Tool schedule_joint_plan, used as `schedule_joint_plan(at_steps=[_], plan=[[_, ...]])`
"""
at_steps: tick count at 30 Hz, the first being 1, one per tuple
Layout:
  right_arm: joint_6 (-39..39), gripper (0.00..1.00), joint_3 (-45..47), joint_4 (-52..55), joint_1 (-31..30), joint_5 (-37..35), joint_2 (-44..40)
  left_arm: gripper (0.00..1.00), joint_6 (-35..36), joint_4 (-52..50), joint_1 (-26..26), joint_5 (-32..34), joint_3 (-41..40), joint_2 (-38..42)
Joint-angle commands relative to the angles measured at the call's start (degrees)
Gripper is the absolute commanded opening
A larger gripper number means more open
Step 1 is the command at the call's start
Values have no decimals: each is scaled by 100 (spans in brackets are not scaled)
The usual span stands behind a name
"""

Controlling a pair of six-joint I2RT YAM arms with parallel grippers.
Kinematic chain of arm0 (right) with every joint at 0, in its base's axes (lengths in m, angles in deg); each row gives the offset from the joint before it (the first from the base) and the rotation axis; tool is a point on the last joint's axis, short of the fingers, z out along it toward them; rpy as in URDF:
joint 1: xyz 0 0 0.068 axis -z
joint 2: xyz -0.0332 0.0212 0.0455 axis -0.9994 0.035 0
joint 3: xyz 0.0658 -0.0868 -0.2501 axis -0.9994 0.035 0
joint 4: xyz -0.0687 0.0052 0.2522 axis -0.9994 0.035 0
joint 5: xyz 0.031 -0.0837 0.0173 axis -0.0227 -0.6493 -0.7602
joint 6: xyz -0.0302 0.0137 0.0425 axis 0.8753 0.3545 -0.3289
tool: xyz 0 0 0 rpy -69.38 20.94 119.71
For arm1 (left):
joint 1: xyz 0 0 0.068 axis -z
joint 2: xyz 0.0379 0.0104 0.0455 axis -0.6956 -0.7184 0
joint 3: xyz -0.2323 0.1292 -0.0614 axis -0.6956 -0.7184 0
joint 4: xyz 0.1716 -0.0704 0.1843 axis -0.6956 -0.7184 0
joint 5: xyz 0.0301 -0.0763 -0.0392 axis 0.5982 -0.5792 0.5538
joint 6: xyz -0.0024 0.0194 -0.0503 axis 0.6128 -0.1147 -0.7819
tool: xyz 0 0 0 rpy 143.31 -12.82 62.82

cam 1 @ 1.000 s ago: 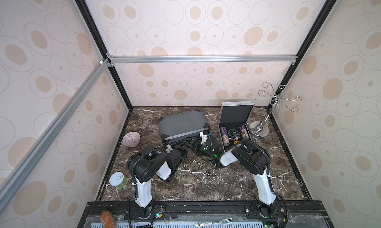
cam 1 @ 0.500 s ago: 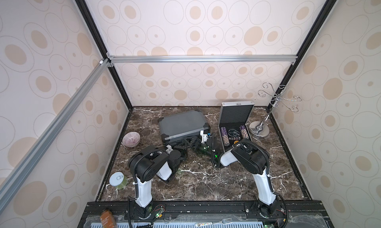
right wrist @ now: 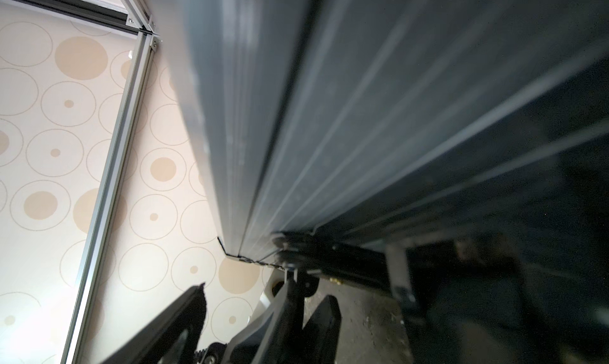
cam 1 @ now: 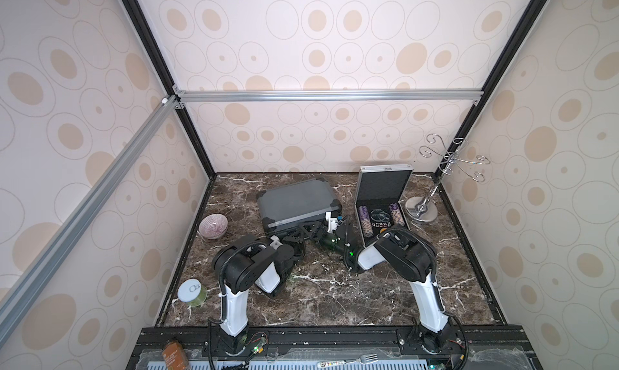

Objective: Open the poker set cases
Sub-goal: Open the fastener on the poker set case.

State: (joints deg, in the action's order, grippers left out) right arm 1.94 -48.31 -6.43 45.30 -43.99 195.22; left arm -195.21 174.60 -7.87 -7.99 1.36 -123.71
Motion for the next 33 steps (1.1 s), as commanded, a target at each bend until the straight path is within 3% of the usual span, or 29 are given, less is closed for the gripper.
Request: schedule_joint_plan(at_steps=[1, 19, 33], plan=[[-34, 95, -117, -1044, 126, 193, -292, 0, -855, 2046, 311, -668, -78, 62], [80, 94, -93, -1050, 133, 302, -785, 0, -914, 2050, 311, -601, -219, -133], [205, 99, 509, -648, 131, -21, -543, 0, -943, 1984, 314, -708, 279, 125]])
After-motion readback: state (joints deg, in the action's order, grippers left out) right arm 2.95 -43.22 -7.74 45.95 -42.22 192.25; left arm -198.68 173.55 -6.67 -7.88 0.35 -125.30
